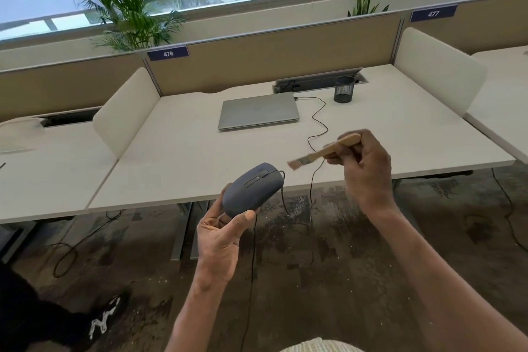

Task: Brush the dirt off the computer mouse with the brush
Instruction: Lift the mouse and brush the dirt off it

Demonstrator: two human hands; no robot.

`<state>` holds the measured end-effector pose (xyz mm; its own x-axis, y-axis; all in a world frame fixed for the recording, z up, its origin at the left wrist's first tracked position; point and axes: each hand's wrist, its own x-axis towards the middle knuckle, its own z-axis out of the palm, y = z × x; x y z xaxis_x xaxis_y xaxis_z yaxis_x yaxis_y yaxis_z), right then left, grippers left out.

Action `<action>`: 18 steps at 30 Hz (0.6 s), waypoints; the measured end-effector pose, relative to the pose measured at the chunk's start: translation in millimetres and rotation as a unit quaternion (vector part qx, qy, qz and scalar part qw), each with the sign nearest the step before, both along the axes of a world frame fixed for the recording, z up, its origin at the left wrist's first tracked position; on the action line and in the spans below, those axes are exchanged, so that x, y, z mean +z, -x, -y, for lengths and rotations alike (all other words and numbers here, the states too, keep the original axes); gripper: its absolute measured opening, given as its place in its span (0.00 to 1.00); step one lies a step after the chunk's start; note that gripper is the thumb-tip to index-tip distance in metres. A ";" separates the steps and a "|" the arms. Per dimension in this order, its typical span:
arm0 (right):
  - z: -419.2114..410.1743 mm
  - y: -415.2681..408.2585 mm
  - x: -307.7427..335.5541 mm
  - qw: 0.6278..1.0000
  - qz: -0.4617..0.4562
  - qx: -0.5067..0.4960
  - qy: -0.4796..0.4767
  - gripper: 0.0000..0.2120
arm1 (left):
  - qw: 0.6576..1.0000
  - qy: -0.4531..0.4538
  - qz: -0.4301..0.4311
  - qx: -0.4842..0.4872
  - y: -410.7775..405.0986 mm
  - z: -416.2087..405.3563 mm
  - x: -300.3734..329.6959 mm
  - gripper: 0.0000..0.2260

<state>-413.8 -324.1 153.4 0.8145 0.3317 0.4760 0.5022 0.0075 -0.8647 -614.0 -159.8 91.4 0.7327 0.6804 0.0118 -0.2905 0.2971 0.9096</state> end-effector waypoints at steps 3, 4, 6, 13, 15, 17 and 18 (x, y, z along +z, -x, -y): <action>-2.4 10.8 24.2 0.997 0.034 0.055 -0.047 0.07 | 1.000 -0.006 -0.008 -0.010 0.6 -1.4 0.0 0.49; -4.4 11.7 29.1 0.996 0.050 0.065 -0.045 0.07 | 1.000 -0.010 -0.011 -0.013 0.7 -1.5 0.3 0.48; -7.9 12.3 34.8 0.993 0.079 0.086 -0.023 0.07 | 1.000 -0.014 -0.016 -0.015 0.2 -1.2 1.2 0.48; 9.6 15.8 39.5 0.982 0.101 0.143 0.075 0.15 | 1.000 -0.003 -0.017 0.017 -1.4 0.5 -1.0 0.46; 11.2 15.6 41.4 0.985 0.103 0.129 0.057 0.14 | 1.000 0.002 -0.018 0.025 -2.6 0.0 -1.6 0.47; 7.0 17.3 42.8 0.986 0.126 0.104 0.028 0.09 | 0.999 0.003 -0.020 0.027 -4.9 1.3 -0.7 0.48; 4.8 19.1 41.9 0.985 0.142 0.100 0.022 0.08 | 0.999 0.003 -0.020 0.029 -6.2 2.6 0.4 0.48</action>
